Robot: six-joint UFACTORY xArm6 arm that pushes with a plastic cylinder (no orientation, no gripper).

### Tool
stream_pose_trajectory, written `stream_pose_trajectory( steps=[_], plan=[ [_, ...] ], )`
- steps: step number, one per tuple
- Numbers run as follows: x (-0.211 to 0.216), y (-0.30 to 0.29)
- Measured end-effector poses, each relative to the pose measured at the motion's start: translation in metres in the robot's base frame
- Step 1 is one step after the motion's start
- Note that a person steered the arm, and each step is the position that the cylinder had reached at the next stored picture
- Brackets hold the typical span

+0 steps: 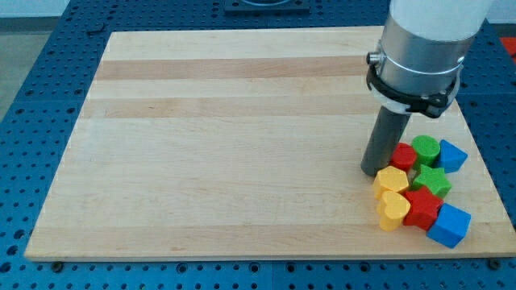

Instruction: Slide yellow hexagon to green star

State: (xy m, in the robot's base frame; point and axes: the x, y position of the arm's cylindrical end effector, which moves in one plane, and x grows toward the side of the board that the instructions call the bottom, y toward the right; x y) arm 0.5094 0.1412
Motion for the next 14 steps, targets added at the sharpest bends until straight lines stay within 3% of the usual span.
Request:
stream_pose_trajectory(
  steps=[3, 14],
  plan=[
    [0.036, -0.058],
    [0.036, 0.003]
  ],
)
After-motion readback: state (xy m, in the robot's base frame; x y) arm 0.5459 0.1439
